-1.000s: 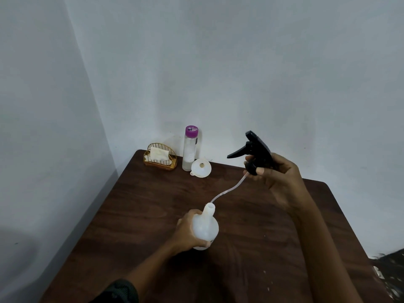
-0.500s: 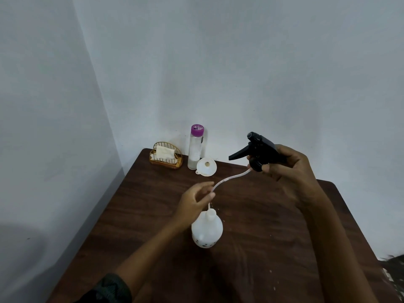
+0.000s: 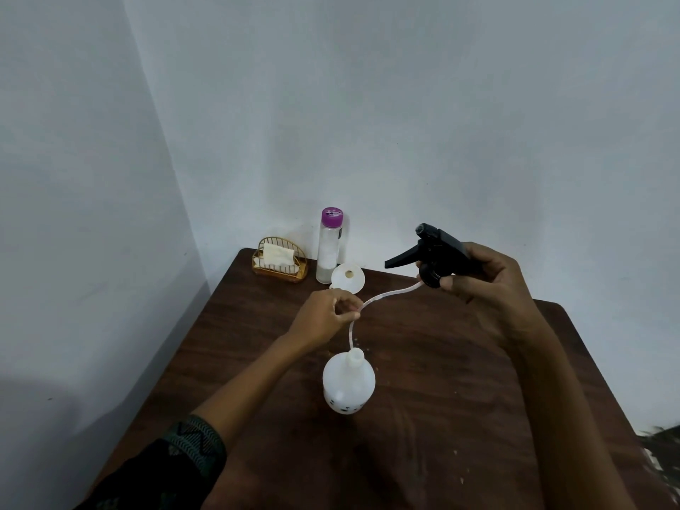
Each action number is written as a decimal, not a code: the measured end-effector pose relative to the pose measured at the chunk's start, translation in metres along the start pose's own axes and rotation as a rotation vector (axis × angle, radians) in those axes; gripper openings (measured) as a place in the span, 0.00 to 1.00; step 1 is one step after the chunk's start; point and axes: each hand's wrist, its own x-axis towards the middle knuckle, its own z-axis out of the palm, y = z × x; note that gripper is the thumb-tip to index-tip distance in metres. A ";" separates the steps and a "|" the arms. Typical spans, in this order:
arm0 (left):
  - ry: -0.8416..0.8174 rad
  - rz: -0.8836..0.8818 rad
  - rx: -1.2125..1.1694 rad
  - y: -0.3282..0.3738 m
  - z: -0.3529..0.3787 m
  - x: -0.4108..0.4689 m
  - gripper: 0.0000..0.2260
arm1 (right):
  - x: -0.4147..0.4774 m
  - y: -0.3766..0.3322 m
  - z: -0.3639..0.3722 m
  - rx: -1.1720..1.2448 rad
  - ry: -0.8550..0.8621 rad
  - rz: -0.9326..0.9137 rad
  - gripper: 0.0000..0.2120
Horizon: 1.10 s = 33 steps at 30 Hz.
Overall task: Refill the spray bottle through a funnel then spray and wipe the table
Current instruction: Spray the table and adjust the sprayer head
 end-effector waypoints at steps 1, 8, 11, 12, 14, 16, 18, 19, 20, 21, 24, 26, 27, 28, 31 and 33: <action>0.006 0.006 0.002 0.000 0.001 -0.001 0.07 | 0.000 0.000 0.000 -0.002 0.004 0.002 0.17; -0.014 0.065 0.039 0.000 0.007 -0.008 0.05 | -0.006 -0.002 -0.003 0.012 -0.029 0.006 0.16; -0.068 0.060 0.031 -0.002 0.008 -0.013 0.06 | -0.008 0.001 -0.005 0.008 -0.029 0.020 0.17; -0.095 0.063 0.043 -0.002 0.009 -0.015 0.06 | -0.008 0.002 -0.006 0.007 -0.030 0.028 0.17; -0.127 0.073 0.072 -0.005 0.012 -0.021 0.06 | -0.008 0.007 -0.005 0.005 -0.035 0.054 0.17; -0.137 0.052 0.072 -0.012 0.017 -0.026 0.05 | -0.007 0.015 -0.003 -0.002 -0.048 0.087 0.16; -0.118 0.028 0.067 -0.022 0.021 -0.029 0.04 | -0.007 0.026 0.000 -0.005 -0.057 0.124 0.16; -0.102 0.013 0.050 -0.027 0.023 -0.031 0.03 | -0.007 0.031 0.003 0.001 -0.061 0.140 0.15; -0.094 -0.007 0.016 -0.030 0.023 -0.031 0.03 | -0.007 0.036 0.005 0.015 -0.068 0.154 0.15; -0.101 -0.027 -0.027 -0.033 0.023 -0.033 0.03 | -0.006 0.042 0.007 0.037 -0.074 0.171 0.15; -0.213 -0.069 -0.139 -0.037 0.021 -0.038 0.12 | -0.005 0.059 0.012 0.098 -0.064 0.228 0.16; -0.240 -0.097 -0.182 -0.042 0.021 -0.042 0.17 | -0.005 0.071 0.018 0.107 -0.069 0.265 0.17; -0.234 -0.111 -0.196 -0.044 0.021 -0.043 0.18 | -0.006 0.077 0.020 0.097 -0.076 0.282 0.17; -0.221 -0.119 -0.202 -0.045 0.023 -0.044 0.17 | -0.007 0.083 0.024 0.081 -0.085 0.298 0.16; -0.163 -0.150 -0.268 -0.047 0.029 -0.048 0.13 | -0.011 0.105 0.032 -0.048 -0.091 0.311 0.14; -0.101 -0.193 -0.342 -0.048 0.035 -0.051 0.12 | -0.014 0.118 0.036 -0.220 -0.111 0.264 0.12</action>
